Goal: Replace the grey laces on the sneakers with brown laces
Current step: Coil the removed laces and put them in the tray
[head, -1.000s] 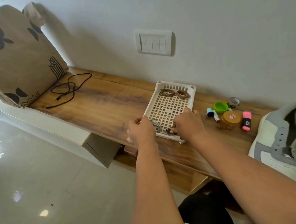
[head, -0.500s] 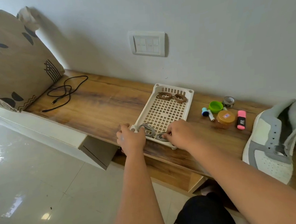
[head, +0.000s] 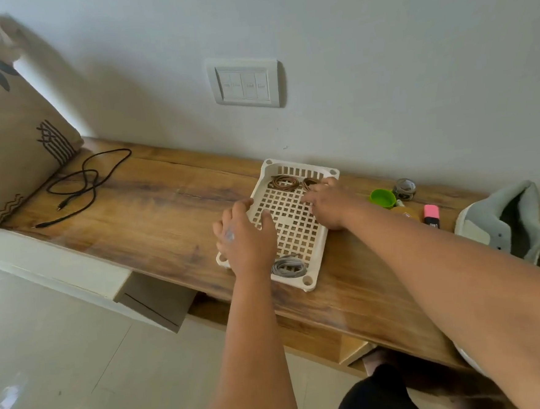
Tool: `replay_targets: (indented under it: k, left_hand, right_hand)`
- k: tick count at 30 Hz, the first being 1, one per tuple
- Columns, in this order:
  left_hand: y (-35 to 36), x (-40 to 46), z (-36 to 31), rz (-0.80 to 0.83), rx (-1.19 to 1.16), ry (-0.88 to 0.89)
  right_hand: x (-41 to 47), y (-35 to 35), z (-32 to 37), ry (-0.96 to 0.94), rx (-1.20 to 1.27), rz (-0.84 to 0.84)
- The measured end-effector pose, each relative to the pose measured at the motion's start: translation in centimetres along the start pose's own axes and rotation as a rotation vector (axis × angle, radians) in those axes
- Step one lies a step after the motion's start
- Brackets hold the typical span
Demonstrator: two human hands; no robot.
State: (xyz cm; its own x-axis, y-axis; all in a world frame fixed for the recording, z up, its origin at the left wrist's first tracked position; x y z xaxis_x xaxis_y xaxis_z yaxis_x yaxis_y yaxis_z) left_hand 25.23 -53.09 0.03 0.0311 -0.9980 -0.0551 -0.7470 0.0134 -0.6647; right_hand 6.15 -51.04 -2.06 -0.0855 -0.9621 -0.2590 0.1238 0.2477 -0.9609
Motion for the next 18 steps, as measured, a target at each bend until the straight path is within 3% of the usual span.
replay_targets:
  k: [9, 13, 18]
  left_hand:
    - [-0.7, -0.6, -0.1, -0.047, -0.022, -0.034]
    - [-1.8, -2.2, -2.0, -0.017, -0.061, -0.034]
    - [-2.4, -6.2, -5.9, 0.095, -0.218, 0.017]
  right_hand:
    - [0.4, 0.6, -0.5, 0.095, 0.142, -0.035]
    - [-3.6, -2.5, -1.6, 0.121, 0.607, -0.285]
    - [-14.7, -6.5, -2.3, 0.128, 1.227, -0.581]
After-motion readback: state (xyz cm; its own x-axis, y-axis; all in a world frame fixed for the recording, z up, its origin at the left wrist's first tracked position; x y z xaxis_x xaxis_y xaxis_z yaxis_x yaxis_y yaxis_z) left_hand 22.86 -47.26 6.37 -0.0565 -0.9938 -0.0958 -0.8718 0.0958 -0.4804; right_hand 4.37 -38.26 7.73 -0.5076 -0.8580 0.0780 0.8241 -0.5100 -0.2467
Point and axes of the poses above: each hand's wrist, its own x-axis towards the middle knuckle, its own y-axis out of the palm, z = x × y, the point moved 4 cm from there along x, towards the middle knuckle, and after that the axes turned 12 degrees about -y, right-handed, at the moved point
